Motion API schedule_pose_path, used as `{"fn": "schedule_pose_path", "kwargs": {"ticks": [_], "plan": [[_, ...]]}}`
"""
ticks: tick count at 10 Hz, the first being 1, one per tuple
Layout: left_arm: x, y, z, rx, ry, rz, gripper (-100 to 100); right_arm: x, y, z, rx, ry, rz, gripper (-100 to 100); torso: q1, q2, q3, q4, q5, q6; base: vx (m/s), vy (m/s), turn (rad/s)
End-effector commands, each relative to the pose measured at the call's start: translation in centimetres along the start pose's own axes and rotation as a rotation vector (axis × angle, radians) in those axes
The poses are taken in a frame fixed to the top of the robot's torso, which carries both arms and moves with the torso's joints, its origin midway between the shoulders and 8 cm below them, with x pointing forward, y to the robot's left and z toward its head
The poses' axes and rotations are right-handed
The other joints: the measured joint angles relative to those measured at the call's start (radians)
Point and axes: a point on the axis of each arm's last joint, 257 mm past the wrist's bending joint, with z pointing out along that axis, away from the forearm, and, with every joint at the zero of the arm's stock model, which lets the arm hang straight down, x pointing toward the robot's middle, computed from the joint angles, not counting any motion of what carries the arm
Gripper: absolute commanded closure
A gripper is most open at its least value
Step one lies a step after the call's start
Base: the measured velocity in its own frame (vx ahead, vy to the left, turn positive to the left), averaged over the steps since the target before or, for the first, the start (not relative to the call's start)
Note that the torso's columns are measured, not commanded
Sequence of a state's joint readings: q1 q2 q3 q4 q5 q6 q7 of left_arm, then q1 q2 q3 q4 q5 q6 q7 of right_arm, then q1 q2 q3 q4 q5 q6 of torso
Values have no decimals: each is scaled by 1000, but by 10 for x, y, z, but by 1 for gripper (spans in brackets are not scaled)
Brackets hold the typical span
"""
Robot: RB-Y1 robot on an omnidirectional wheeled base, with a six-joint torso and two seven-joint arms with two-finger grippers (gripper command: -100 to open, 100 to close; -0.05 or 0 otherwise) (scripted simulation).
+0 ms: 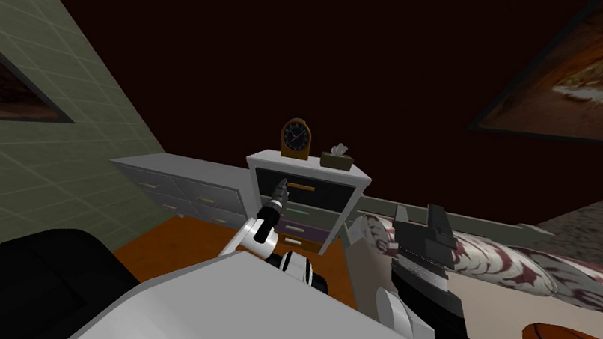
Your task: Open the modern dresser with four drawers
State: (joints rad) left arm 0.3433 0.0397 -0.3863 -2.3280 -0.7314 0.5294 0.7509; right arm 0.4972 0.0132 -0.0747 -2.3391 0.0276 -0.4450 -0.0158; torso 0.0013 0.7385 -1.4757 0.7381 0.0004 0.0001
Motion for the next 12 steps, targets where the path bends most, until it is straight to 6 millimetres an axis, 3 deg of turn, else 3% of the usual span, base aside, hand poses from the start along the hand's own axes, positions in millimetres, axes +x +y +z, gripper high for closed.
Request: {"fn": "schedule_pose_path", "kwargs": {"ticks": [1,3,4,12], "plan": [[1,-1,1,-2,-10,-22,-100,0,0,0,0,0,0,0,0,0,0,0,0,0,5,-15,8],[0,-4,1,1,-17,-24,-100,0,0,0,0,0,0,0,0,-4,-2,-1,0,0,79,4,-55],[-1,-4,1,0,-19,-24,100,0,0,0,0,0,0,0,-1,-2,-2,-1,0,0,8,1,5],[0,-8,-10,-2,-17,-21,100,0,0,0,0,0,0,0,-1,-1,-1,-1,0,0,-158,-18,5]]}}
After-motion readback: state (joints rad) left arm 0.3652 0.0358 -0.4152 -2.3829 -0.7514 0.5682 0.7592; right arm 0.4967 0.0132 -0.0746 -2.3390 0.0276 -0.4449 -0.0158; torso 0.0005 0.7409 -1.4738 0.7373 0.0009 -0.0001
